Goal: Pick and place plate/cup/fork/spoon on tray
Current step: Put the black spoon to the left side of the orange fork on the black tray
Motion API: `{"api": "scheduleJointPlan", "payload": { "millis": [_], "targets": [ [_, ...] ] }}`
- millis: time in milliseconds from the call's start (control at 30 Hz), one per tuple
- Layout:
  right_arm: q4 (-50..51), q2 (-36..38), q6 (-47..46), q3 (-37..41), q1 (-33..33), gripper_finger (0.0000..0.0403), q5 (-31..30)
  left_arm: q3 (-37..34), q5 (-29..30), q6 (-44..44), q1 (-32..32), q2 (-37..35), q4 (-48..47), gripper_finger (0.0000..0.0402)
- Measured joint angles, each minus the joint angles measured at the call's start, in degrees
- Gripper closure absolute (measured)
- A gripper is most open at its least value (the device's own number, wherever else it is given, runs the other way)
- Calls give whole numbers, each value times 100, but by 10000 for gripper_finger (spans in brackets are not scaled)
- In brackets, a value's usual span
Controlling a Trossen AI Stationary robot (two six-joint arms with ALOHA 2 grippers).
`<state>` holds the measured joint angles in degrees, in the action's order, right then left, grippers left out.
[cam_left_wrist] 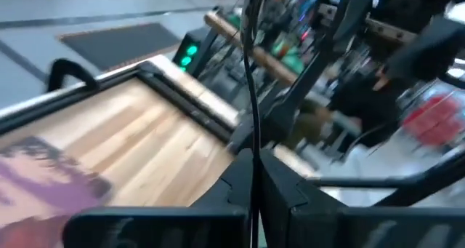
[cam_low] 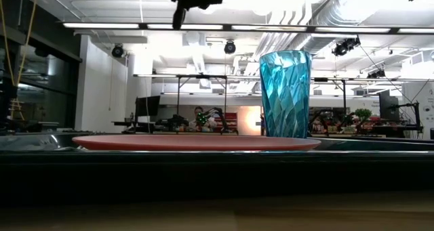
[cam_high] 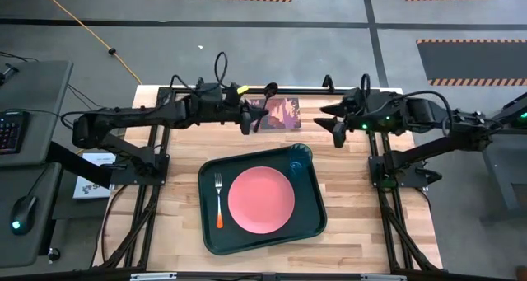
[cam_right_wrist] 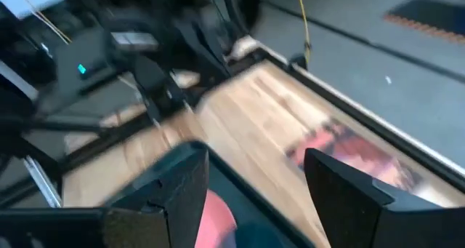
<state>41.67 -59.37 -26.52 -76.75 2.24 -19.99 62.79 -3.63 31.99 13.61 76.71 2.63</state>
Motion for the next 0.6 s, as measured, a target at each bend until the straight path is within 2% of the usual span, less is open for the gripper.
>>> {"api": "scheduleJointPlan", "payload": {
  "millis": [133, 300, 467, 600],
  "targets": [
    [-858, -282, 478, 0, -68, 182, 47, -551, 1, 710, -35, 2, 1366, 401],
    [-1897, -871, 743, 0, -421, 182, 695, -1127, 531, 1144, -376, 2, 2637, 401],
    [-2956, -1553, 700, 0, -876, 182, 1634, -1251, 931, 1121, -950, 2, 3081, 401],
    [-3475, -1871, 574, 0, -1074, 182, 2107, -1251, 1600, 1067, -1417, -66, 3127, 401]
  ]
}}
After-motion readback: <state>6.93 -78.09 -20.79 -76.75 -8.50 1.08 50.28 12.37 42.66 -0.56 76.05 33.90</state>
